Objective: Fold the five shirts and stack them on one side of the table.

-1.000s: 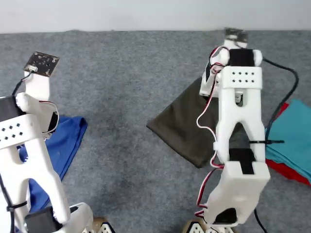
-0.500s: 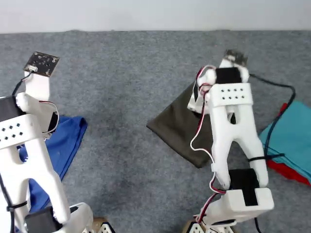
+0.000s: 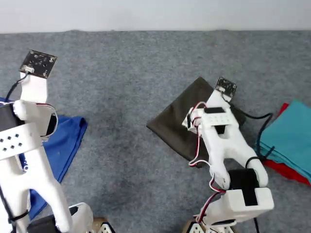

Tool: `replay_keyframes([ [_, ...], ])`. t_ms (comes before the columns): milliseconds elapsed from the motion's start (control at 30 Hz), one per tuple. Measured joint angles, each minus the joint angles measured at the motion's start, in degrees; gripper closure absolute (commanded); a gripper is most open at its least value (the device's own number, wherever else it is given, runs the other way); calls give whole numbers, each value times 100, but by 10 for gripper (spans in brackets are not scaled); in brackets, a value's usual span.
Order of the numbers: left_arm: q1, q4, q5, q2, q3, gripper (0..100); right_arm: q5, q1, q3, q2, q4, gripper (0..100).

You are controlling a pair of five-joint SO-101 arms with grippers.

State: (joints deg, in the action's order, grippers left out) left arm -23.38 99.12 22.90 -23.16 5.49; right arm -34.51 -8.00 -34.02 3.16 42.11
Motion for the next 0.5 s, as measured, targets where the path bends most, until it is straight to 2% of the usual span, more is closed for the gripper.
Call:
replay_keyframes([
  [200, 0, 0, 0, -53, 0, 985, 158, 18, -79, 264, -316, 550],
  [300, 0, 0, 0, -53, 0, 985, 158, 53, 299, 501, 18, 578],
  [367, 0, 0, 0, -53, 0, 985, 158, 70, 651, 730, 352, 660],
  [500, 0, 0, 0, -53, 0, 985, 158, 70, 1301, 1187, 941, 894],
])
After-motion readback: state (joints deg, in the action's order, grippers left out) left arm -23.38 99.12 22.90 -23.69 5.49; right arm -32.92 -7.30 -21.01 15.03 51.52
